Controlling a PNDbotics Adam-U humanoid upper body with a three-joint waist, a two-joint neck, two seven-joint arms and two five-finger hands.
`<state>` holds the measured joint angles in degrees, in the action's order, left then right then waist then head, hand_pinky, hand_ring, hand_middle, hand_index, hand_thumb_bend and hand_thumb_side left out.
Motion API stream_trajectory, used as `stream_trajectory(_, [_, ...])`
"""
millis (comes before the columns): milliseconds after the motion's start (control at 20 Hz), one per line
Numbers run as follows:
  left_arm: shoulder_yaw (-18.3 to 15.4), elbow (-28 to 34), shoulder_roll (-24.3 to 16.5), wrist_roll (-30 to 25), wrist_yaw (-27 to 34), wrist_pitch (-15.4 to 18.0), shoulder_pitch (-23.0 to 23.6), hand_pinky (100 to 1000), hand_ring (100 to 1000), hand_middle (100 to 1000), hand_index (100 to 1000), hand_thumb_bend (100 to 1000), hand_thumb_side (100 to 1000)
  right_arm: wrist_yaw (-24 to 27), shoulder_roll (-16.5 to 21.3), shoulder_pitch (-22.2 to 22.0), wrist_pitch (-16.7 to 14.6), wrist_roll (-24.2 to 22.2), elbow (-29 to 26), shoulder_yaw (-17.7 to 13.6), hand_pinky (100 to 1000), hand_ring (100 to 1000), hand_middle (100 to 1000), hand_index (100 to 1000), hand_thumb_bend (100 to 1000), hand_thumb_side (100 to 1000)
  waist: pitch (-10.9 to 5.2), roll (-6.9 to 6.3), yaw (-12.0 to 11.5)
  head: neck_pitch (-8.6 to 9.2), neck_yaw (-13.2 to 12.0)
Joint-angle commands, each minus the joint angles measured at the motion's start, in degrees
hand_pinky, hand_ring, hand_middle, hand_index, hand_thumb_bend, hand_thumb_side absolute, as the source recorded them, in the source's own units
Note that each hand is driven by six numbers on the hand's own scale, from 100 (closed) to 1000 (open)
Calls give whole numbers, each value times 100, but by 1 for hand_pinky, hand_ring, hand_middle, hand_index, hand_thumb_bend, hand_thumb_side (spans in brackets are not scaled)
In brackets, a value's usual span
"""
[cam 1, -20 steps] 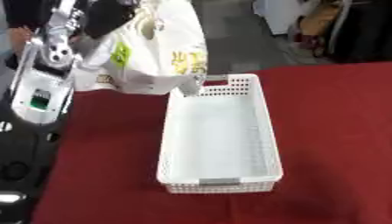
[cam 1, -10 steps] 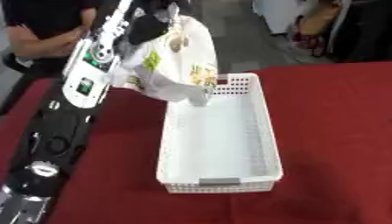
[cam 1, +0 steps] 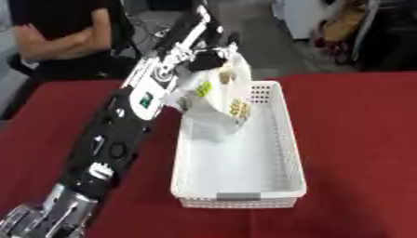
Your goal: Pick up objects on the table and place them in the box.
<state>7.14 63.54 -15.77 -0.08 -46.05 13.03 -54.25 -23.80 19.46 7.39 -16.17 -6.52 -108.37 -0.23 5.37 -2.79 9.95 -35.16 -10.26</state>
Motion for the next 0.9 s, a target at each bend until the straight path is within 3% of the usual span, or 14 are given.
stream_trajectory(50, [83,-176,76,84,-698,332,-127,468,545,657,726,531,590,42,17,88,-11,-36,-74,7,550,796,885,1000,515,923,-46,36,21,117,-106])
stream_trajectory(100, [96,-231,106,51,-911,441,-113,582,665,757,806,880,686,44,15,89,-11,-38,-74,5,550,796,885,1000,516,923,-42,37,21,121,-113])
stream_trajectory(150, [125,-292,130,-33,-1139,539,-86,642,728,802,849,1000,715,42,16,87,-10,-41,-74,3,550,796,885,1000,516,922,-35,35,20,121,-124])
stream_trajectory(200, [117,-331,157,-99,-1330,611,-73,657,742,813,858,1000,722,40,15,85,-9,-43,-74,1,550,796,885,1000,516,922,-33,35,18,120,-128])
stream_trajectory(250, [116,-375,181,-173,-1505,660,-49,751,823,879,903,1000,746,38,16,84,-10,-44,-75,-1,551,796,885,1000,515,922,-27,35,15,121,-131])
stream_trajectory(350, [104,-433,239,-277,-1792,710,-12,831,888,927,930,1000,784,33,16,82,-10,-42,-79,-6,551,796,885,1000,515,922,-21,39,7,122,-132])
stream_trajectory(700, [118,-420,371,-378,-2120,768,52,860,918,955,945,1000,792,27,21,74,-7,-35,-80,-17,551,797,885,1000,515,922,-22,48,-20,141,-151])
stream_trajectory(900, [136,-393,407,-417,-2091,731,67,864,914,952,947,1000,723,25,21,72,-7,-36,-79,-19,551,796,886,1000,514,921,-22,49,-25,144,-164])
